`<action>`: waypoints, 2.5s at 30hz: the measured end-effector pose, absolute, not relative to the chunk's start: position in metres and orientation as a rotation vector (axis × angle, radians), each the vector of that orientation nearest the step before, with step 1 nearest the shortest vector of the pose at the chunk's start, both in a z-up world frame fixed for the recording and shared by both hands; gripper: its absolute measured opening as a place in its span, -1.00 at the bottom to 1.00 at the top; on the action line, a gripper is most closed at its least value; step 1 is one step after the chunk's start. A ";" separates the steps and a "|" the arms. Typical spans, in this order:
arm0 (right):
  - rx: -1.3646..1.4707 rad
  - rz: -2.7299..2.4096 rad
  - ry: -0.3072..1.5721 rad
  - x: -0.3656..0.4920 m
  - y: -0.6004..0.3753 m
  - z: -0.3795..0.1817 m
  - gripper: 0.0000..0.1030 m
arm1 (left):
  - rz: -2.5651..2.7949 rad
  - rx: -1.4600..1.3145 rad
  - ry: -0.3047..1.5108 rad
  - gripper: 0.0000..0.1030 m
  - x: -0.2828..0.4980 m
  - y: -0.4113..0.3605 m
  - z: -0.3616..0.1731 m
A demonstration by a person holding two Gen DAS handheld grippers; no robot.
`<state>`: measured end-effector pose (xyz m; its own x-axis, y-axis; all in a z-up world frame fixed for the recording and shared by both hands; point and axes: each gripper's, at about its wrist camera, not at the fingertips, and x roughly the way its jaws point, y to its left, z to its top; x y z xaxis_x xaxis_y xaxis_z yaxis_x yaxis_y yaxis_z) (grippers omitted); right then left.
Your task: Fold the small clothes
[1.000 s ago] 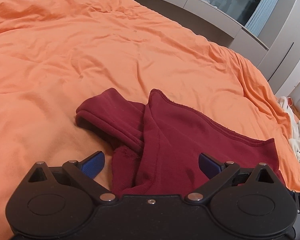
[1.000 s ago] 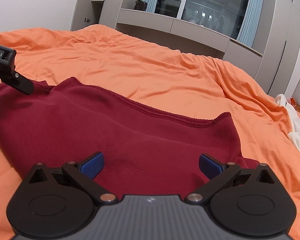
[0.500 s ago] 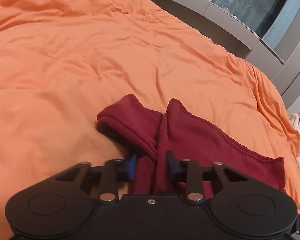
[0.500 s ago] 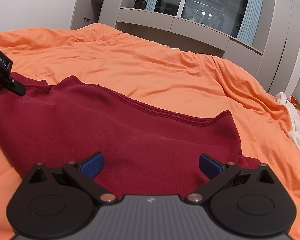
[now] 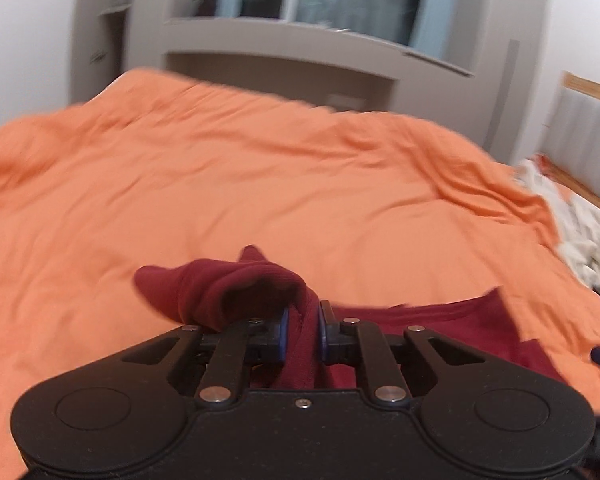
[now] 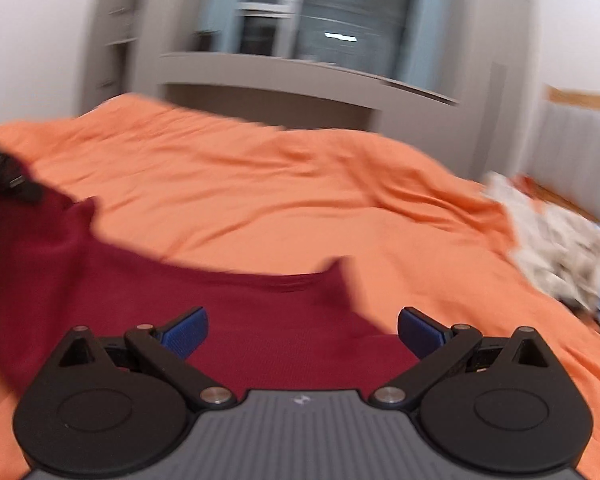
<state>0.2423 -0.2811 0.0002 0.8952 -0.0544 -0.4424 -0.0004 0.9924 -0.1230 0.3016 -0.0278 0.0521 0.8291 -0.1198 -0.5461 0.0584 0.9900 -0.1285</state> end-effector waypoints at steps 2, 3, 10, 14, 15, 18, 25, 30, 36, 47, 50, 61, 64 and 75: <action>-0.031 -0.123 0.466 0.244 -0.319 0.010 1.00 | -0.158 -0.076 0.572 -0.71 0.303 -0.055 0.061; 0.019 -0.154 0.469 0.243 -0.336 0.012 1.00 | -0.189 -0.060 0.569 -0.71 0.303 -0.070 0.064; 0.330 -0.295 0.466 0.237 -0.435 0.008 1.00 | -0.427 0.046 0.609 -0.71 0.288 -0.174 0.049; 0.387 -0.305 0.474 0.238 -0.455 0.001 1.00 | -0.524 0.062 0.704 -0.66 0.279 -0.208 0.019; 0.398 -0.295 0.479 0.239 -0.457 -0.001 1.00 | -0.530 0.054 0.722 -0.63 0.278 -0.210 0.011; 0.394 -0.266 0.497 0.242 -0.449 -0.003 1.00 | -0.549 0.027 0.755 -0.52 0.278 -0.209 -0.003; 0.385 -0.240 0.517 0.244 -0.436 -0.002 1.00 | -0.600 -0.017 0.726 0.43 0.269 -0.189 0.000; 0.407 -0.267 0.521 0.242 -0.440 -0.004 1.00 | -0.577 0.073 0.677 0.46 0.269 -0.198 0.016; 0.441 -0.292 0.510 0.237 -0.447 -0.005 1.00 | -0.557 0.143 0.604 0.62 0.278 -0.206 0.033; 0.523 -0.331 0.510 0.234 -0.465 -0.011 1.00 | -0.764 0.055 0.688 0.78 0.293 -0.220 0.014; 0.506 -0.319 0.512 0.236 -0.462 -0.010 1.00 | -0.743 0.009 0.678 0.78 0.288 -0.205 0.019; 0.413 -0.137 0.547 0.251 -0.415 -0.011 1.00 | -0.469 -0.069 0.651 0.99 0.270 -0.123 0.040; 0.328 -0.057 0.510 0.250 -0.390 -0.004 1.00 | -0.347 -0.133 0.712 0.99 0.275 -0.094 0.029; 0.089 0.268 0.467 0.259 -0.307 0.007 1.00 | -0.122 -0.172 0.832 0.99 0.280 -0.042 -0.007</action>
